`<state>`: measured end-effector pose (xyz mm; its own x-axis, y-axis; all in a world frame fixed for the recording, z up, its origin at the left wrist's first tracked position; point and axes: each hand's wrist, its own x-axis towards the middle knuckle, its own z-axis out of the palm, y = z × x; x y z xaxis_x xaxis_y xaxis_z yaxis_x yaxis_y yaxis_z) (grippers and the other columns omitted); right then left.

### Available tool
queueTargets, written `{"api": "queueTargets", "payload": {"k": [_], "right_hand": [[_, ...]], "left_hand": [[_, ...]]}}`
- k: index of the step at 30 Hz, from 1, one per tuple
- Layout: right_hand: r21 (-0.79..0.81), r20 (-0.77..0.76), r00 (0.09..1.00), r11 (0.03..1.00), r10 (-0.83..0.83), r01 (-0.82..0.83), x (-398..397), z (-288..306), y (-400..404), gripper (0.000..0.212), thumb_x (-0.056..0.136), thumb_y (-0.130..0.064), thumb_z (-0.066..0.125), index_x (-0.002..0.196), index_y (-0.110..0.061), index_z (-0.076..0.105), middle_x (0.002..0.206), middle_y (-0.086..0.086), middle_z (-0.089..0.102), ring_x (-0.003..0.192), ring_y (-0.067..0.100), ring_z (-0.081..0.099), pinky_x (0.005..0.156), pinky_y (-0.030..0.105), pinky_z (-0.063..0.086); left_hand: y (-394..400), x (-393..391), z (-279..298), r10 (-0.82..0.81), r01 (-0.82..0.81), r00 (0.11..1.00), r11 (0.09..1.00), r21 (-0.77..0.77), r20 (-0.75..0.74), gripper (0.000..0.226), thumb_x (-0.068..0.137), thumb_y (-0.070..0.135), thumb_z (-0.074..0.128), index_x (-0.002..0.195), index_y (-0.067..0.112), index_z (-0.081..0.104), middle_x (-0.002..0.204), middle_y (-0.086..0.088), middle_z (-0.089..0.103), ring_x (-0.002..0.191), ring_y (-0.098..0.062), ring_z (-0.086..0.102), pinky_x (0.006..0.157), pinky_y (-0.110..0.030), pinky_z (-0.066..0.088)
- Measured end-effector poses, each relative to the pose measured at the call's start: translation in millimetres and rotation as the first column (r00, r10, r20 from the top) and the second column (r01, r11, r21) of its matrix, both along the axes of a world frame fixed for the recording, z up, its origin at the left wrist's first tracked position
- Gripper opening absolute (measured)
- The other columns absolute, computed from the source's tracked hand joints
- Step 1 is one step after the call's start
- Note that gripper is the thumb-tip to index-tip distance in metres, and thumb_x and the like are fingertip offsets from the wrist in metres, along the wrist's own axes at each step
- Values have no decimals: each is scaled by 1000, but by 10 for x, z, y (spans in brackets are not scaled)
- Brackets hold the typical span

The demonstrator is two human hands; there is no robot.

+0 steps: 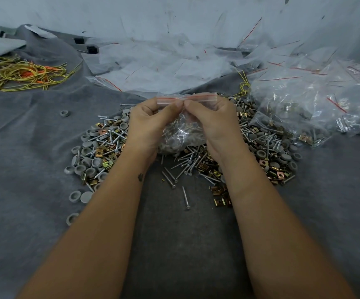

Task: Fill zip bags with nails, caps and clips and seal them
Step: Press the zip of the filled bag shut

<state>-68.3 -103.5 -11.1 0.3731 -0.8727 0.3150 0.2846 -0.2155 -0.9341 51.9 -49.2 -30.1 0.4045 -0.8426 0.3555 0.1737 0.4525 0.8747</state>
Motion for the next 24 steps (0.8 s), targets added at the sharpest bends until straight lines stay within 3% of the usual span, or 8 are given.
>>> {"api": "queueTargets", "payload": {"k": [5, 9, 14, 18, 21, 23, 24], "right_hand": [[11, -11, 997, 997, -71, 71, -13, 27, 3, 16, 80, 2, 73, 75, -13, 72, 68, 2, 71, 65, 15, 64, 64, 27, 56], [43, 33, 992, 991, -125, 123, -67, 38, -45, 13, 79, 1, 73, 75, -11, 72, 63, -1, 69, 59, 12, 62, 61, 26, 54], [92, 82, 990, 990, -116, 109, -103, 42, -76, 9, 88, -7, 67, 83, -9, 74, 70, 1, 72, 65, 11, 64, 64, 24, 52], [98, 91, 995, 994, 41, -50, -149, 60, -91, 21, 93, -25, 60, 97, -9, 72, 81, 5, 74, 66, 15, 64, 68, 28, 56], [18, -156, 981, 993, 115, -114, -152, 25, -83, 27, 78, -35, 73, 102, -22, 71, 94, 1, 74, 78, 14, 70, 74, 25, 57], [-138, -355, 934, 986, 40, -95, -111, -7, -47, 13, 81, -21, 76, 91, -28, 73, 88, -5, 75, 79, 11, 71, 71, 24, 56], [-204, -378, 926, 977, -18, -65, -90, -4, -34, 15, 83, -15, 74, 84, -29, 73, 82, -8, 75, 76, 9, 71, 69, 24, 56]], "left_hand": [[-5, -16, 13, 28, -27, 999, 999, 31, -45, 11, 85, 2, 66, 81, 9, 72, 72, -1, 74, 67, -12, 69, 63, -25, 55], [-22, 5, 4, 62, -52, 992, 995, 90, -106, 14, 83, 8, 69, 72, 13, 75, 69, -3, 73, 64, -14, 69, 62, -28, 56], [-36, 3, 9, 187, -170, 971, 979, 113, -151, 19, 85, 5, 70, 70, 14, 76, 69, -3, 71, 76, -22, 65, 85, -47, 56], [-8, 76, 5, 225, -208, 934, 974, 91, -276, 20, 87, 4, 67, 72, 14, 75, 70, 1, 70, 71, -12, 64, 80, -32, 56], [20, 71, 9, 157, -146, 931, 988, 58, -329, 18, 89, 9, 64, 74, 11, 73, 71, -2, 71, 68, -13, 67, 68, -28, 56], [47, 30, 30, 89, -77, 933, 996, 48, -348, 20, 89, 21, 61, 78, 9, 73, 77, -8, 73, 71, -21, 70, 65, -32, 57], [54, 13, 41, 103, -84, 935, 994, 72, -339, 26, 92, 27, 57, 85, 6, 72, 81, -11, 73, 74, -23, 71, 65, -33, 57]]}}
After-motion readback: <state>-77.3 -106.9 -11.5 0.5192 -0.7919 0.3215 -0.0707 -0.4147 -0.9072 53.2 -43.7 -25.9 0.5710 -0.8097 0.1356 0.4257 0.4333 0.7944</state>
